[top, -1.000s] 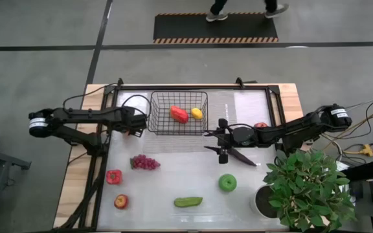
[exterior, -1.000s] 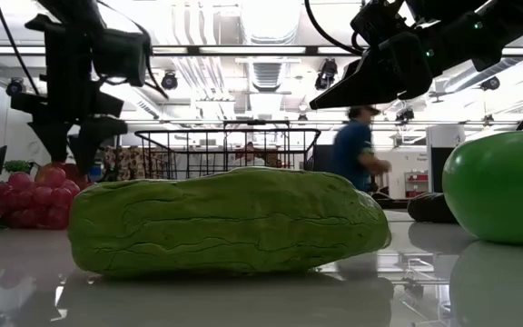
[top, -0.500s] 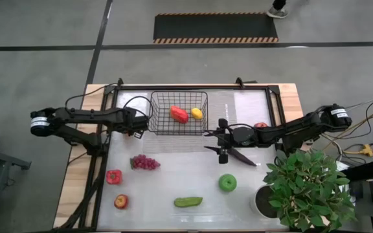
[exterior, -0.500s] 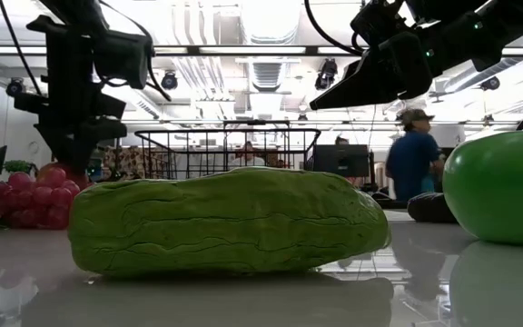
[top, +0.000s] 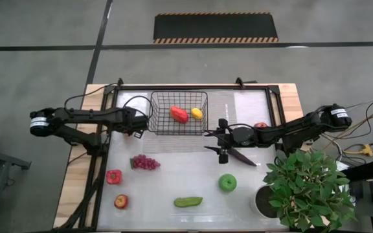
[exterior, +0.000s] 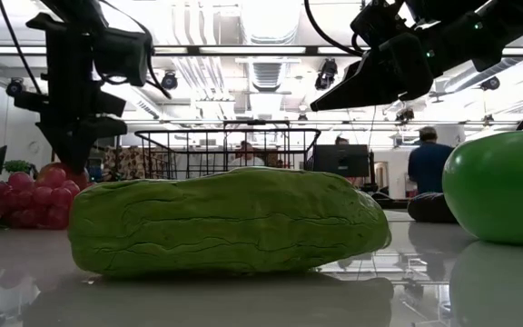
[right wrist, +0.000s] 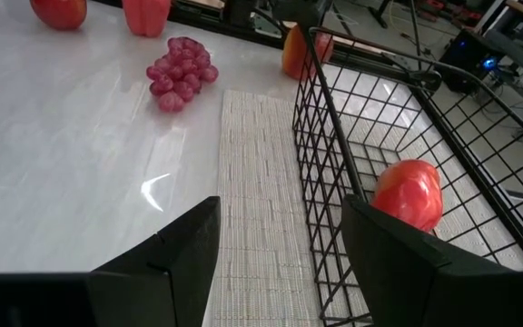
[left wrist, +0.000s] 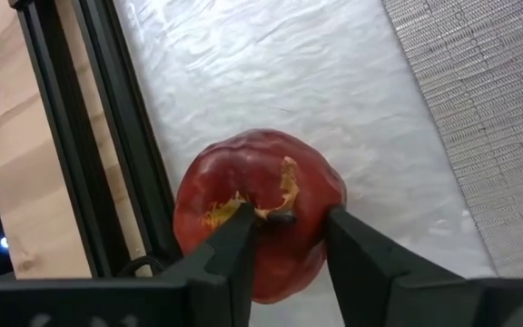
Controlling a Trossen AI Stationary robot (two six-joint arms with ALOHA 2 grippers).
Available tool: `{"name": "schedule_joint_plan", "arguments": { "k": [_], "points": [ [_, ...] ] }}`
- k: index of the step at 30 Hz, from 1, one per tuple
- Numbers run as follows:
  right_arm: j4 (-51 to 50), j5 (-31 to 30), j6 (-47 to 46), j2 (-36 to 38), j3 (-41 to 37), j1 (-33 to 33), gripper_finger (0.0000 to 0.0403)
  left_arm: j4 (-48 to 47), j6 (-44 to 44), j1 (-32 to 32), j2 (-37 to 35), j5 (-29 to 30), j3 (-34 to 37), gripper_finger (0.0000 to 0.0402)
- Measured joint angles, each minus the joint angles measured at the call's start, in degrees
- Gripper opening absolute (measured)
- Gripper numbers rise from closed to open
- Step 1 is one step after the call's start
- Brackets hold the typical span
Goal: Build produce basket
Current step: Put the dark red apple into the wire basket
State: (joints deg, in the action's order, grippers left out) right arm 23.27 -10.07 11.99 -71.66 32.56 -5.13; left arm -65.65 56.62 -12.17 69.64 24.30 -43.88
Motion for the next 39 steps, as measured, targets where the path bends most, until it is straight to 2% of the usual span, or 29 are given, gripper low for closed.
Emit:
{"name": "schedule_joint_plan", "arguments": {
  "k": [12,22,39],
  "points": [
    [-0.1,0.0,0.0,0.0,0.0,0.0,0.0215,-1.9,-0.2,1.8,0.0,-1.5,-1.6,0.0087],
    [-0.3,0.0,0.0,0.0,0.0,0.0,0.0215,-1.4,-0.2,2.3,-0.3,-1.6,-2.1,0.0004],
    [-0.3,0.0,0.0,0.0,0.0,0.0,0.0215,-3.0,0.0,6.1,-0.3,-2.7,-5.2,0.0001]
  ]
}}
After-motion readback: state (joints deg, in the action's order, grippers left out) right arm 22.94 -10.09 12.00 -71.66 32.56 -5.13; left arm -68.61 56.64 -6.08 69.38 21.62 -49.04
